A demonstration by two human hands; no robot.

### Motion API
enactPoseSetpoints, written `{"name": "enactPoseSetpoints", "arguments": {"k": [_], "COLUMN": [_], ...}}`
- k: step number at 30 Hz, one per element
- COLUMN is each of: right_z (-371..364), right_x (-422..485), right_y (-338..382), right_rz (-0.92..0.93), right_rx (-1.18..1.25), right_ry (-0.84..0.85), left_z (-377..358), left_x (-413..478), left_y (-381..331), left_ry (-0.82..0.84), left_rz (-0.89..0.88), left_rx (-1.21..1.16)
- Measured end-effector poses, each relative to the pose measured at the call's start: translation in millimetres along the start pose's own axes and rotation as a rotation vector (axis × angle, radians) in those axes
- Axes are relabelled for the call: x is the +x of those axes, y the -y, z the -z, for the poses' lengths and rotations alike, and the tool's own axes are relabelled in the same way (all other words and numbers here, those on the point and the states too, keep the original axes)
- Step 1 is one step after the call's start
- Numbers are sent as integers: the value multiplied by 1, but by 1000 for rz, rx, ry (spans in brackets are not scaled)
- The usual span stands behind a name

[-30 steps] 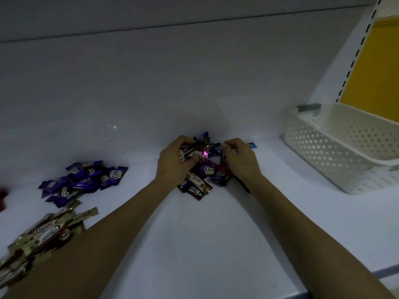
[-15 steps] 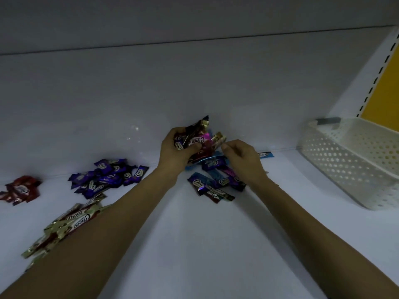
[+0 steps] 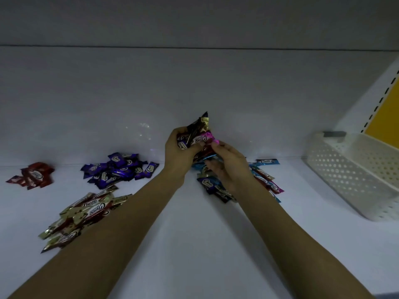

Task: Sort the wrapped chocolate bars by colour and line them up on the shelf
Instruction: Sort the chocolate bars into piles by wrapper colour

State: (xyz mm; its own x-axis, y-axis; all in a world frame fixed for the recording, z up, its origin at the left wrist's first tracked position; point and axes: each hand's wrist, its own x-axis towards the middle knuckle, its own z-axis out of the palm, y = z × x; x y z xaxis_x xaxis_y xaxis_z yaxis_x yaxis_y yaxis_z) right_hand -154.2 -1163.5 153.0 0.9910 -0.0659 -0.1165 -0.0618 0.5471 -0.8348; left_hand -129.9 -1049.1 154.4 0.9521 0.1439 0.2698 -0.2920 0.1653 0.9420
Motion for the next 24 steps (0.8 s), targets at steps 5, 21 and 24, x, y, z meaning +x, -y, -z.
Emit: {"name": "enactPoseSetpoints", "arguments": {"k": [5,21,24], "right_z": [-5,1,5], "right_x": [-2,19,23], "right_y": [-1,-14,-8], "right_rz": [146,212,219], "right_rx": [-119,-198,-196], "right_ry": [-167,-329,-371], "left_z": [0,-22,-19], "left_x": [-1,-16,-16], "left_y": [0,24,24], "left_ry": [-18,-238,-233], "left_rz": [70,376,402], "left_rx": [-68,-308,-317]}}
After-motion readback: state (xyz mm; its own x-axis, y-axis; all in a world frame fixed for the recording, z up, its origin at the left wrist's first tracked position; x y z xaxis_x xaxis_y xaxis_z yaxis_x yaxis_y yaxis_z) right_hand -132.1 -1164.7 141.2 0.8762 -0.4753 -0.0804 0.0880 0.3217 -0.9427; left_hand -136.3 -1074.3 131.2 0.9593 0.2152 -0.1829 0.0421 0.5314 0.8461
